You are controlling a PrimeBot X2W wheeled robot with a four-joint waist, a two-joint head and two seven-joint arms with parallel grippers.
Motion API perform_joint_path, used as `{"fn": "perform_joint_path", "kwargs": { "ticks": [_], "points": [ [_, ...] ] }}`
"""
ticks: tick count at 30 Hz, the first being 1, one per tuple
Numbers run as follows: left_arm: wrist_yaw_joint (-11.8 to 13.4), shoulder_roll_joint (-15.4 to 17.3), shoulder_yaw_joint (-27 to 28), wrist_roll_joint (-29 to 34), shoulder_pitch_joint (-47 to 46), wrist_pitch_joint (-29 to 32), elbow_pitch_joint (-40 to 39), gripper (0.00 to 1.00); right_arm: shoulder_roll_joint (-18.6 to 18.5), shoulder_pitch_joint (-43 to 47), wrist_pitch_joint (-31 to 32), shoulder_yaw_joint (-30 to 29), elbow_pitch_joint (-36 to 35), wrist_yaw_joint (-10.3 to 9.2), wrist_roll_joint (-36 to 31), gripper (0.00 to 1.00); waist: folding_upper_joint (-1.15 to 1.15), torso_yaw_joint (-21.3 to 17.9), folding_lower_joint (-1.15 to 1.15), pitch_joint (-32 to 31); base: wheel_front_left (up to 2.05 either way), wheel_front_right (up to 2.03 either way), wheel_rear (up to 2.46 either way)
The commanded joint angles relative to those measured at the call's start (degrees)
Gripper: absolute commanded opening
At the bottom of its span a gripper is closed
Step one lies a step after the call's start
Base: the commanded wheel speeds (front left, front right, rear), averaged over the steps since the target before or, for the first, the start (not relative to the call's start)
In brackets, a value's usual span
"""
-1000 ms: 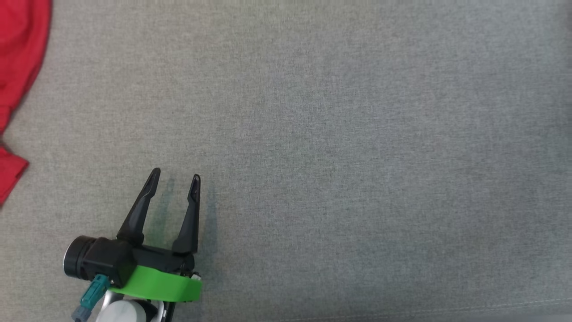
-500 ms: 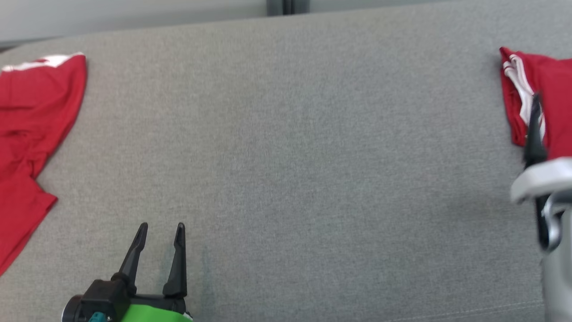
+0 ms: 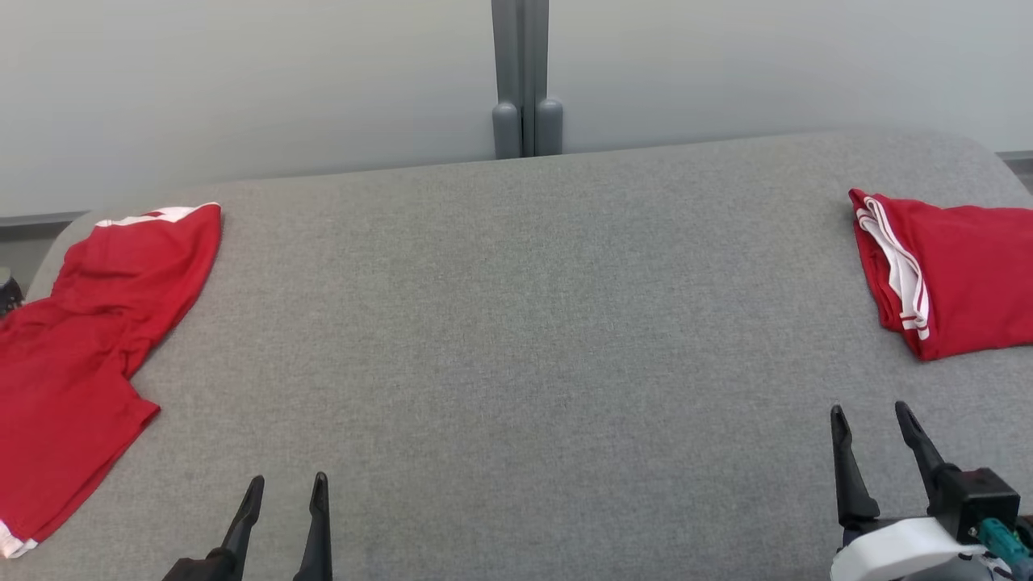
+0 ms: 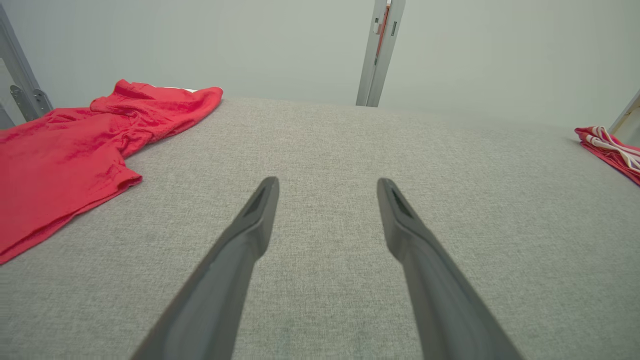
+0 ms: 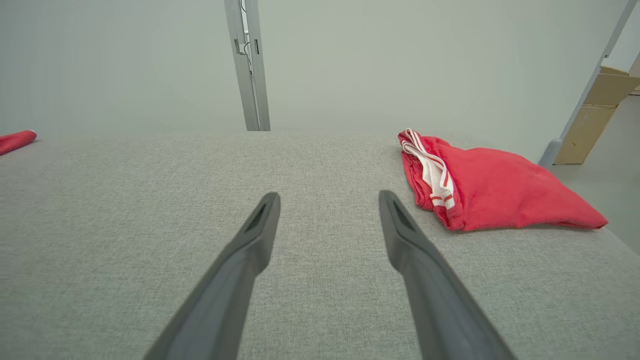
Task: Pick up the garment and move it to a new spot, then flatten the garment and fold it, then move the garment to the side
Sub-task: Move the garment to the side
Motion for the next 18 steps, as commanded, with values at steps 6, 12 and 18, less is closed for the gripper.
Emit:
{"fn": "perform_joint_path", "kwargs": {
  "ticks": [6,12,18],
  "points": [
    [0.1,-0.1,1.2,0.8,0.9,0.0,0.7,1.00,1.3,2.7,-0.2,-1.0,-0.7,-0.09,0.1,1.00,0.00,0.9,0.00,-2.3,0.00,0.00,0.00],
    [0.1,-0.2,0.9,0.7,0.4,0.0,0.9,1.00,1.5,2.6,-0.2,-0.1,0.4,-0.10,1.9,1.00,0.00,0.7,0.00,-2.5,0.00,0.00,0.00],
    [0.1,-0.2,0.4,0.5,0.2,0.0,1.0,1.00,1.5,2.3,-0.2,0.4,1.4,-0.09,2.7,1.00,0.00,0.7,0.00,-2.6,0.00,0.00,0.00]
  ]
}}
